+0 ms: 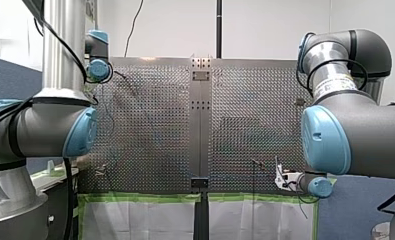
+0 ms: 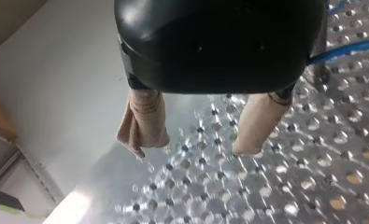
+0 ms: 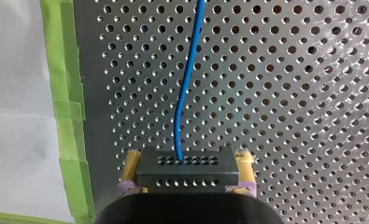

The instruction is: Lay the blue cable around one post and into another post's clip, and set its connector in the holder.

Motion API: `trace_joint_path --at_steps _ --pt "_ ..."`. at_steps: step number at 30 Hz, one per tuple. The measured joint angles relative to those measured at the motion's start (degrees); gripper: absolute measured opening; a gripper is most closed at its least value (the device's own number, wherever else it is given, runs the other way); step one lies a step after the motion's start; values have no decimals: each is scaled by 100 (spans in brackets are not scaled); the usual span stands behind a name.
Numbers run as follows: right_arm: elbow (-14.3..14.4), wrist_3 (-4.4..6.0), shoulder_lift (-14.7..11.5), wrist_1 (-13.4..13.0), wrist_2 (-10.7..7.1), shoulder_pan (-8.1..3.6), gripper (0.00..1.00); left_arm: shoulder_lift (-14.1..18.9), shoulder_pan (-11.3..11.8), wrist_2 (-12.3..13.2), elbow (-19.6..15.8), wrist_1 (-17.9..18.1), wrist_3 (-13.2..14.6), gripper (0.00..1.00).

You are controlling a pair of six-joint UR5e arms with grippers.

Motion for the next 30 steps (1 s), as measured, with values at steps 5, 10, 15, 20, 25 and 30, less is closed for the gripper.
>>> trace_joint_path --at_steps 5,10,15,20,25,30 --pt "-1 0 0 1 -6 0 0 0 -152 -208 271 -272 270 100" --pt "0 -16 0 19 -8 0 0 1 -225 -358 533 -535 535 100" --pt "0 -33 -1 38 -3 0 0 1 -316 -528 583 -764 764 100" --pt "0 -43 0 44 3 0 0 -5 -344 -765 451 -1013 1010 100" --pt "0 -54 -1 45 7 0 0 -6 -345 -905 328 -1280 1281 100" --pt "0 -60 0 45 8 0 0 -8 -347 -892 223 -1513 1511 100"
